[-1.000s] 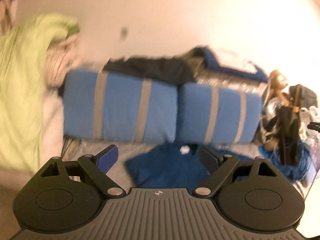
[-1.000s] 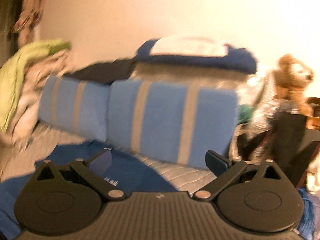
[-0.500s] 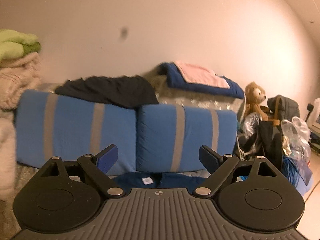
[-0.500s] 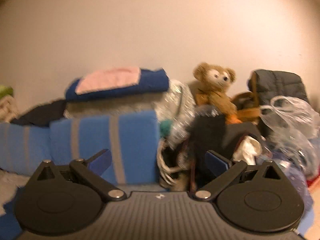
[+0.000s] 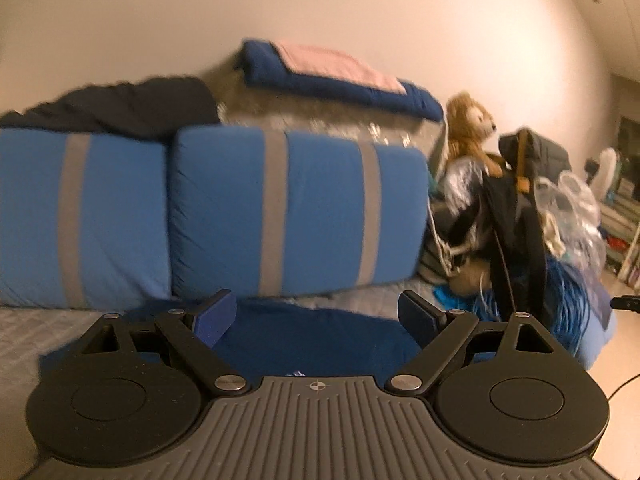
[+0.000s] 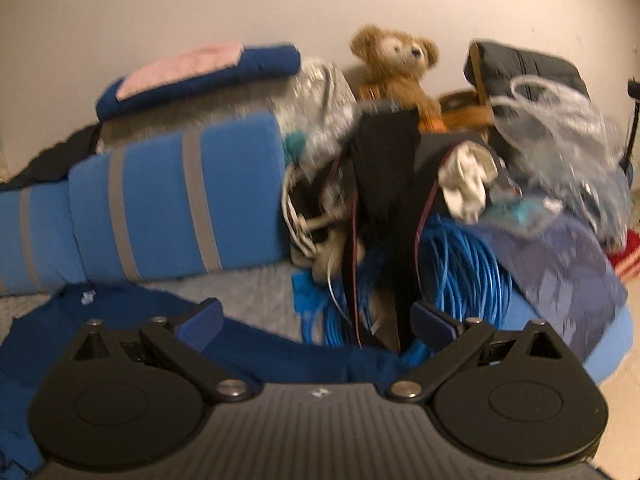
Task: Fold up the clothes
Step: 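Grasp the other navy sleeve cuff with the right tool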
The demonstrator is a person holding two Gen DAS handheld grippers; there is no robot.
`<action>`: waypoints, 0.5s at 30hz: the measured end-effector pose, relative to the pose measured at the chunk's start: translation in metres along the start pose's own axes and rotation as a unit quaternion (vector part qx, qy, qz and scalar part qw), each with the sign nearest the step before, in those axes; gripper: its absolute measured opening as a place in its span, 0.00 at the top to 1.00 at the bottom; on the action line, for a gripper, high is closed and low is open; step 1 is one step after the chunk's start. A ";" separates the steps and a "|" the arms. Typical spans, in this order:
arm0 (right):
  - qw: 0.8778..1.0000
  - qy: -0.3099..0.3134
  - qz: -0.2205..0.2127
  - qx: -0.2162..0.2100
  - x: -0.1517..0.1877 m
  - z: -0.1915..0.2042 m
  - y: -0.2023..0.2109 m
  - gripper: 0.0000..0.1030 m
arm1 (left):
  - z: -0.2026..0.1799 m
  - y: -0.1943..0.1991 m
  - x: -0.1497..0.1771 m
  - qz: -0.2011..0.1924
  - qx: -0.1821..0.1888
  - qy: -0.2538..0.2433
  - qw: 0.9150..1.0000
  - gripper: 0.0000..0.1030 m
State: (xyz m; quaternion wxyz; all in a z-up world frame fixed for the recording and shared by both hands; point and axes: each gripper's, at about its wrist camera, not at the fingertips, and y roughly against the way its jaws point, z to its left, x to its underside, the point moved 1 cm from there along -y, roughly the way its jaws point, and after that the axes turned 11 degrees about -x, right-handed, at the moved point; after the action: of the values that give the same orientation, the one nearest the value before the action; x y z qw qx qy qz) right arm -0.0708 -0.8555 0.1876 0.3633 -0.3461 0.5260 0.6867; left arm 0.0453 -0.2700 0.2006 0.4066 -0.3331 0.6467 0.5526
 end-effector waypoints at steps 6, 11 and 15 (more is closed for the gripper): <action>0.997 -0.059 0.049 0.009 0.053 -0.022 -0.030 0.14 | -0.002 -0.038 0.056 0.030 0.003 0.008 1.000 0.13; 0.988 -0.139 0.062 0.013 0.090 -0.045 -0.057 0.29 | 0.013 -0.052 0.095 0.031 -0.003 0.037 0.999 0.13; 0.971 -0.233 0.053 0.000 0.116 -0.064 -0.077 0.44 | 0.016 -0.054 0.102 0.047 -0.037 0.029 0.998 0.13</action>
State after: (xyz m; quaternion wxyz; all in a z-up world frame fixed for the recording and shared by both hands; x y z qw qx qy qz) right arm -0.0555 -0.8878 0.0388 0.4392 -0.1481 0.4447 0.7665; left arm 0.0501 -0.2616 0.0844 0.3483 -0.3329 0.6522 0.5853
